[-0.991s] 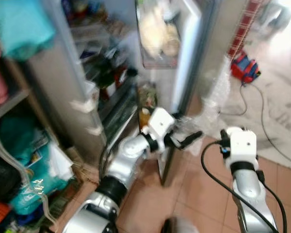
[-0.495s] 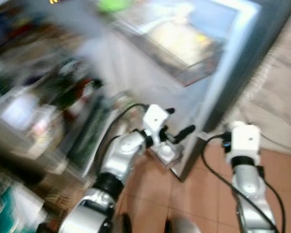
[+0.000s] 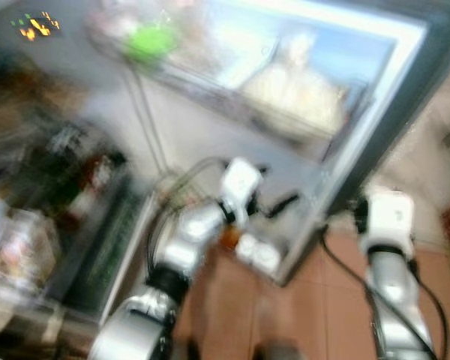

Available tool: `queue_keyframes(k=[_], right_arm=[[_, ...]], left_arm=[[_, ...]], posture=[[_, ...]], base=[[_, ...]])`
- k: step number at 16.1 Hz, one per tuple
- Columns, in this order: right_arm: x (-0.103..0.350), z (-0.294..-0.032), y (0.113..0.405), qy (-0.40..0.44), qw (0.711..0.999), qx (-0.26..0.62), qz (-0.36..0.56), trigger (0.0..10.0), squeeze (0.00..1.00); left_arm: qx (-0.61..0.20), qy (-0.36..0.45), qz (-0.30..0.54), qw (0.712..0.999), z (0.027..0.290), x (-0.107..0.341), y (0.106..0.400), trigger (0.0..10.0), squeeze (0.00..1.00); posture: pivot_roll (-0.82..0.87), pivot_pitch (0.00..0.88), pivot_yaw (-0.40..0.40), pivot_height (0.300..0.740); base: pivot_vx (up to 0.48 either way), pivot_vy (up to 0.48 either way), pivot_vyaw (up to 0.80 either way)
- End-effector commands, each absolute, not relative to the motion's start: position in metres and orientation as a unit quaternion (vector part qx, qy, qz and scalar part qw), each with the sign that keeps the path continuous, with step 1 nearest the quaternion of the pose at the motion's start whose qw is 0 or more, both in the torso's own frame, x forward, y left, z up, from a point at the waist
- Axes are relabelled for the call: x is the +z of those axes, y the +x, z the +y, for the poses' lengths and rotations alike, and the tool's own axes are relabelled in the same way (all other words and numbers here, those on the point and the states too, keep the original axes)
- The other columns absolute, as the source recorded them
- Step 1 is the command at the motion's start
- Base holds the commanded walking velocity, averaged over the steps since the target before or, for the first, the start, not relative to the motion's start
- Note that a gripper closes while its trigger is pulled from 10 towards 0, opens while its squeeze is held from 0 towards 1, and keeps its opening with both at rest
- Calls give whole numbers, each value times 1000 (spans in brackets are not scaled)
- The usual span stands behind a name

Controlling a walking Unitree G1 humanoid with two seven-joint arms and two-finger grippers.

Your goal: Restocking fridge

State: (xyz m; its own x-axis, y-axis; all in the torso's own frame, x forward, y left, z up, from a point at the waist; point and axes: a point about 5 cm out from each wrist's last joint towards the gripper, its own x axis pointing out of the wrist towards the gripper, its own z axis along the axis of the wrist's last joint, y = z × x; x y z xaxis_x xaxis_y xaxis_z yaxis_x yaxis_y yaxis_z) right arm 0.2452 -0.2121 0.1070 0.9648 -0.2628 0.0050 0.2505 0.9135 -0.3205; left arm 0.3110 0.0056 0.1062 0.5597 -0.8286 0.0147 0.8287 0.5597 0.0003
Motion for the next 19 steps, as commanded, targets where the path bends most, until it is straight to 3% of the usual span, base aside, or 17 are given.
queue_keyframes(k=[1,7,11,17,19], right_arm=[[112,-205,247,-163,980,-113,7,10000,0],[110,-202,245,-167,981,-101,12,10000,0],[107,-203,243,-159,982,-98,21,10000,0],[110,-177,248,-101,995,-1,5,10000,0],[117,-165,253,-81,995,52,-16,10000,0]], left_arm=[[-482,4,-23,876,-7,115,311,10000,0],[-453,25,-24,891,-5,116,319,10000,0],[-423,42,-24,905,-2,116,324,10000,0],[-366,63,-15,928,9,114,335,10000,0],[-352,63,-13,934,24,110,337,10000,0]], posture=[[-53,74,35,740],[-57,73,35,740],[-61,72,34,740],[-63,73,34,740],[-67,74,37,740]], base=[[401,0,0],[367,0,0],[0,0,0],[0,0,0],[0,0,0]])
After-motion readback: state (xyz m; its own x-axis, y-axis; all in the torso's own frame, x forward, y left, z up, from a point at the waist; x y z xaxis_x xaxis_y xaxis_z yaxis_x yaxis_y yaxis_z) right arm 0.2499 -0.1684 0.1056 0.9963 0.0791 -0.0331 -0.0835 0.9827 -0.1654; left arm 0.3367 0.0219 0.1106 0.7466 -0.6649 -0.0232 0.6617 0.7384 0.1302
